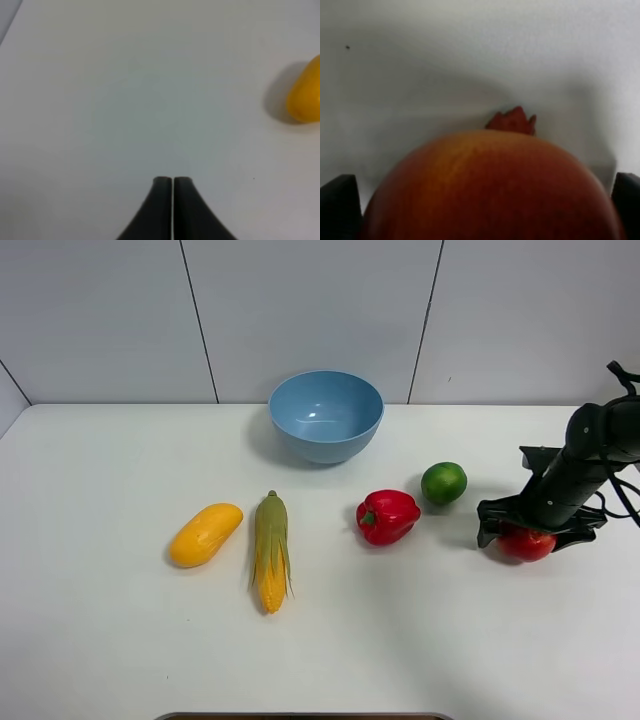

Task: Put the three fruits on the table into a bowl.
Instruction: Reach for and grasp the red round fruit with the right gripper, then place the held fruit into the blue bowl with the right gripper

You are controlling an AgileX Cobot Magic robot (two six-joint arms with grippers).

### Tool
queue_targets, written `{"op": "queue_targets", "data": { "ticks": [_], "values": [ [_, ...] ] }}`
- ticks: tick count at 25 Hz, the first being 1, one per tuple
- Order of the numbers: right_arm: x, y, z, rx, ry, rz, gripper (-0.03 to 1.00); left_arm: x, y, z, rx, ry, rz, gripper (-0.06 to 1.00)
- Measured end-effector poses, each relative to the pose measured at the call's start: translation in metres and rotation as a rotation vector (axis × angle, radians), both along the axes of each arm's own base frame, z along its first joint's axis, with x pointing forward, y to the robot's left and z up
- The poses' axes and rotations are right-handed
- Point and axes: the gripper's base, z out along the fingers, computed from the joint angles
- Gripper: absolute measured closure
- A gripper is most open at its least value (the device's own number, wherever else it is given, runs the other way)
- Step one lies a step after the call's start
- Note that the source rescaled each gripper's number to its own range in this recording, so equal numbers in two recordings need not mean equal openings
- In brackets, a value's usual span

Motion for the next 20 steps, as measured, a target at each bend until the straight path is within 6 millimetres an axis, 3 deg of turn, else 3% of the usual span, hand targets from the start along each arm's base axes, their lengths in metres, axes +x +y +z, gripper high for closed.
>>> {"op": "queue_targets", "data": {
  "ticks": [8, 10, 12, 20],
  "values": [
    [0.0018, -0.0002, -0.0038, -0.002, -0.006, 0.004, -0.03, 0.0, 0.0, 0.0, 0.001, 0.0, 0.0, 0.94],
    [0.0018, -0.0002, -0.0038, -0.003, -0.006, 0.005, 0.06, 0.0, 0.0, 0.0, 0.001, 0.0, 0.0, 0.94],
    [0.0018, -0.0002, -0.0038, -0.003, -0.006, 0.005, 0.24, 0.0, 0.0, 0.0, 0.0, 0.0, 0.0, 0.94],
    [0.0018, -0.0005, -0.004, -0.006, -0.006, 0.008, 0.24, 0.0, 0.0, 0.0, 0.001, 0.0, 0.0, 0.94]
  ]
}}
